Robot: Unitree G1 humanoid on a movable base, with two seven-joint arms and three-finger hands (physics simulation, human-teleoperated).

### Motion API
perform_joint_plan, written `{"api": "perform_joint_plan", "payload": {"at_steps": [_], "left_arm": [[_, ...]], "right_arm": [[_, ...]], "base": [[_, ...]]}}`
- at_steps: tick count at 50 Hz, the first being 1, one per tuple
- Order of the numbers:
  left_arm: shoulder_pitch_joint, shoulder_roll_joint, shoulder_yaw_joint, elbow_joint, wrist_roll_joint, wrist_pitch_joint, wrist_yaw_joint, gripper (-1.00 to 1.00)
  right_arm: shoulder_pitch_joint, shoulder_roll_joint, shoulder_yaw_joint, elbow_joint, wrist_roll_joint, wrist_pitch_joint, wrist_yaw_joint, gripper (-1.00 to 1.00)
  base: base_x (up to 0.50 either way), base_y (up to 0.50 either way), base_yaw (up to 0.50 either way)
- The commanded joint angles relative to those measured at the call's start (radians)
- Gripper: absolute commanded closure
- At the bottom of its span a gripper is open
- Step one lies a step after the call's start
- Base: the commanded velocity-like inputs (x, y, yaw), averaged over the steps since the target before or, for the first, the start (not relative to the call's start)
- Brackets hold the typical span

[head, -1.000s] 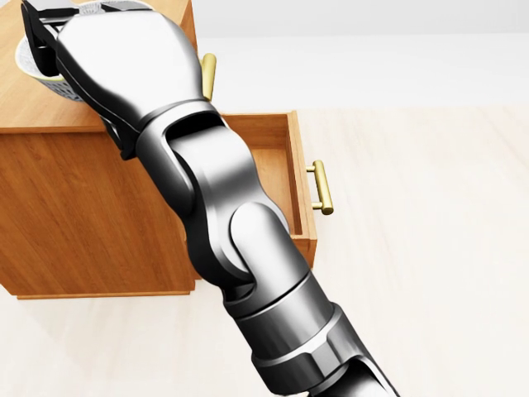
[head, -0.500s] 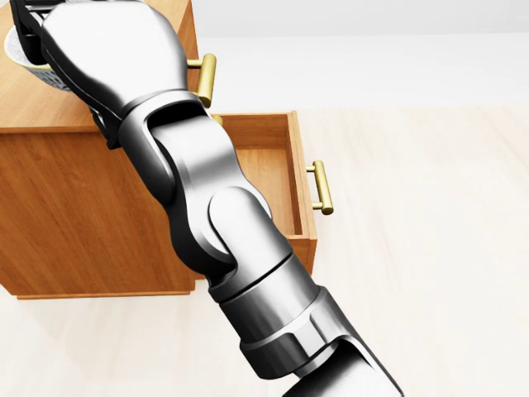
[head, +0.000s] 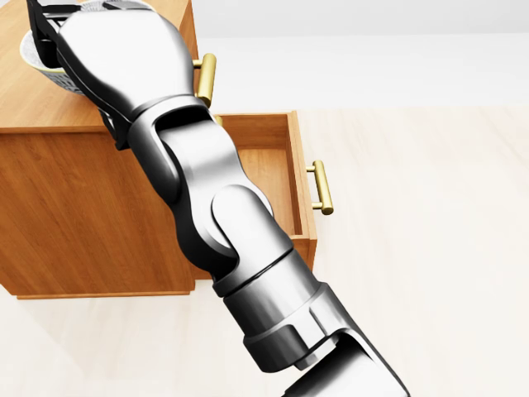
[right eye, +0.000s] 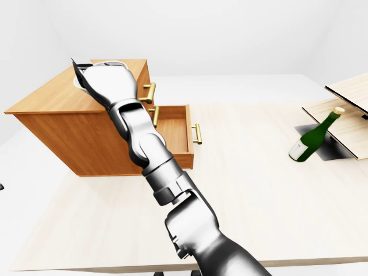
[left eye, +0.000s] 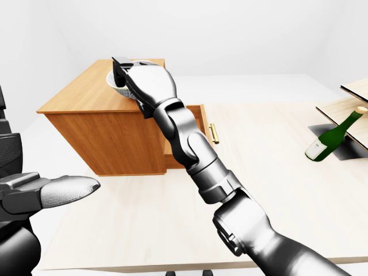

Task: Put the bowl on top of the cabinet.

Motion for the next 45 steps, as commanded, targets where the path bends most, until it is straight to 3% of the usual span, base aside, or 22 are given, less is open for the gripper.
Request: {"api": "perform_joint_plan", "payload": {"at_steps": [1,6,7,8,19,31,45], "left_arm": [[0.0,0.002,0.001,0.0,-0.003,0.0,0.002,-0.93],[0.0,0.003,-0.001,0.0,-0.003,0.0,0.002,-0.93],[0.0,0.003,-0.001,0.0,-0.002,0.0,0.002,-0.93],[0.0,0.003,0.0,0.0,-0.002,0.0,0.002,-0.92],[0.003,0.011,0.004,0.0,-0.013,0.0,0.005,-0.93],[-0.005,-0.015,-0.008,0.0,0.018,0.0,-0.011,-0.93],[-0.001,-0.008,0.005,0.0,0.004,0.0,-0.008,-0.93]], "right_arm": [[0.005,0.002,0.0,-0.004,0.029,-0.007,-0.025,1.0],[0.008,0.007,0.002,-0.01,0.028,-0.012,-0.028,1.0],[0.008,0.008,0.002,-0.012,0.03,-0.014,-0.027,-0.3],[0.008,0.009,0.003,-0.013,0.03,-0.014,-0.026,-1.0],[-0.002,0.013,0.001,-0.058,0.033,-0.003,0.01,-1.0],[-0.016,0.049,0.008,-0.247,0.029,0.005,0.142,-1.0],[-0.135,0.04,-0.025,-0.37,0.094,0.005,0.25,-1.0]], "base": [[0.0,0.0,0.0],[0.0,0.0,0.0],[0.0,0.0,0.0],[0.0,0.0,0.0],[0.0,0.0,0.0],[0.0,0.0,0.0],[0.0,0.0,0.0]]}}
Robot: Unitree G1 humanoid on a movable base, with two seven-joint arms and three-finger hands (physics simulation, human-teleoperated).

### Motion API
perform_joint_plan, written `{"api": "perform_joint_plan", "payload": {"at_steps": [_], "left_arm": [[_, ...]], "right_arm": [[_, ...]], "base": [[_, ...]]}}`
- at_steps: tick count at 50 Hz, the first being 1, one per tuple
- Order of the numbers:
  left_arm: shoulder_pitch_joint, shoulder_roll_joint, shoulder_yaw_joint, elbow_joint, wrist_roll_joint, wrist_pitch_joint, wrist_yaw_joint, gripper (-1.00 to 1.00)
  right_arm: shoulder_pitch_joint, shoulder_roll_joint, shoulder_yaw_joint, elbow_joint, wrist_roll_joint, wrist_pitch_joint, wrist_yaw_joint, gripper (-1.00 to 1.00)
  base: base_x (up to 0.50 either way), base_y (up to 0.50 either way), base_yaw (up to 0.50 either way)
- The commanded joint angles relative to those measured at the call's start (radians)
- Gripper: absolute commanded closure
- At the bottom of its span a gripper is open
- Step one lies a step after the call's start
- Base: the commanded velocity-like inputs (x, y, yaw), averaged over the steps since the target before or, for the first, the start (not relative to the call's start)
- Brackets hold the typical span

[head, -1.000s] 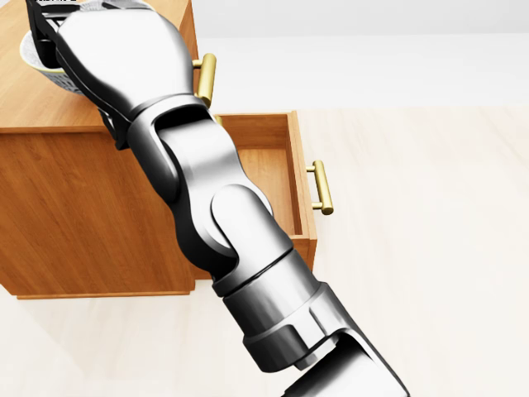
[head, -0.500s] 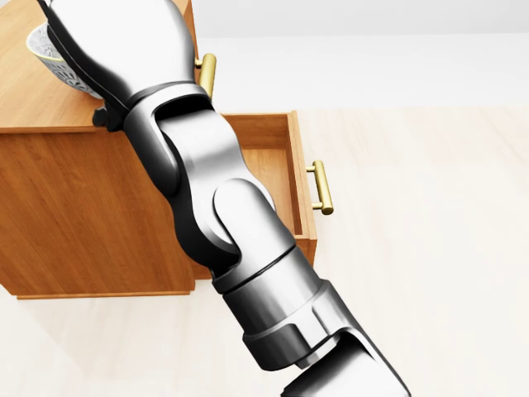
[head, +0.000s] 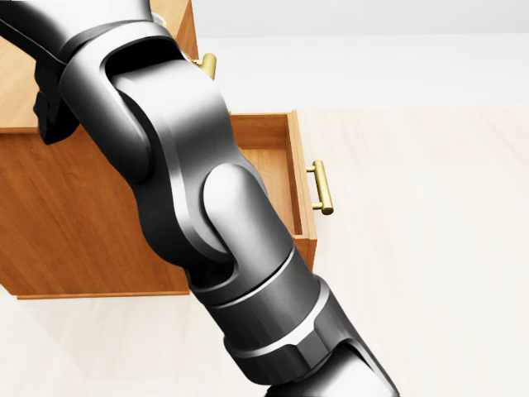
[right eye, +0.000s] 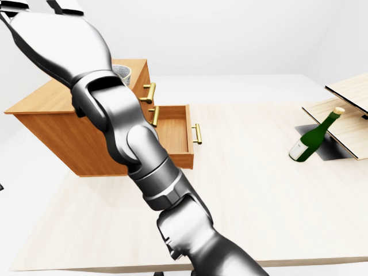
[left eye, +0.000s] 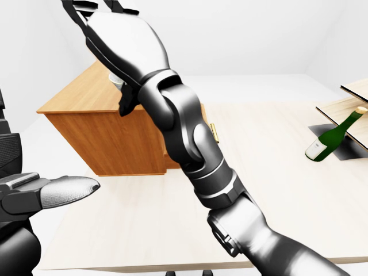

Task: Put the bowl on top of the cabinet.

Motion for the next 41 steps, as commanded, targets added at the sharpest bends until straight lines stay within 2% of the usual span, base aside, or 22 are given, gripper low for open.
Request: {"api": "perform_joint_plan", "payload": {"at_steps": [1,8,22,41], "left_arm": [[0.002,0.0,0.004,0.0,-0.001,0.0,-0.002,-0.93],[0.002,-0.004,-0.001,0.0,0.007,0.0,-0.005,-0.93],[0.004,0.009,0.005,0.0,-0.009,0.0,0.006,-0.93],[-0.002,-0.013,-0.017,0.0,0.027,0.0,-0.01,-0.93]], "right_arm": [[-0.076,-0.013,-0.019,-0.087,0.053,0.0,0.077,-1.0],[-0.113,-0.042,-0.029,-0.123,0.096,0.0,0.099,-1.0],[-0.166,-0.057,-0.042,-0.272,0.156,0.0,0.175,-1.0],[-0.177,-0.259,-0.118,-0.423,0.398,0.0,0.145,-1.0]], "base": [[0.0,0.0,0.0],[0.0,0.0,0.0],[0.0,0.0,0.0],[0.0,0.0,0.0]]}}
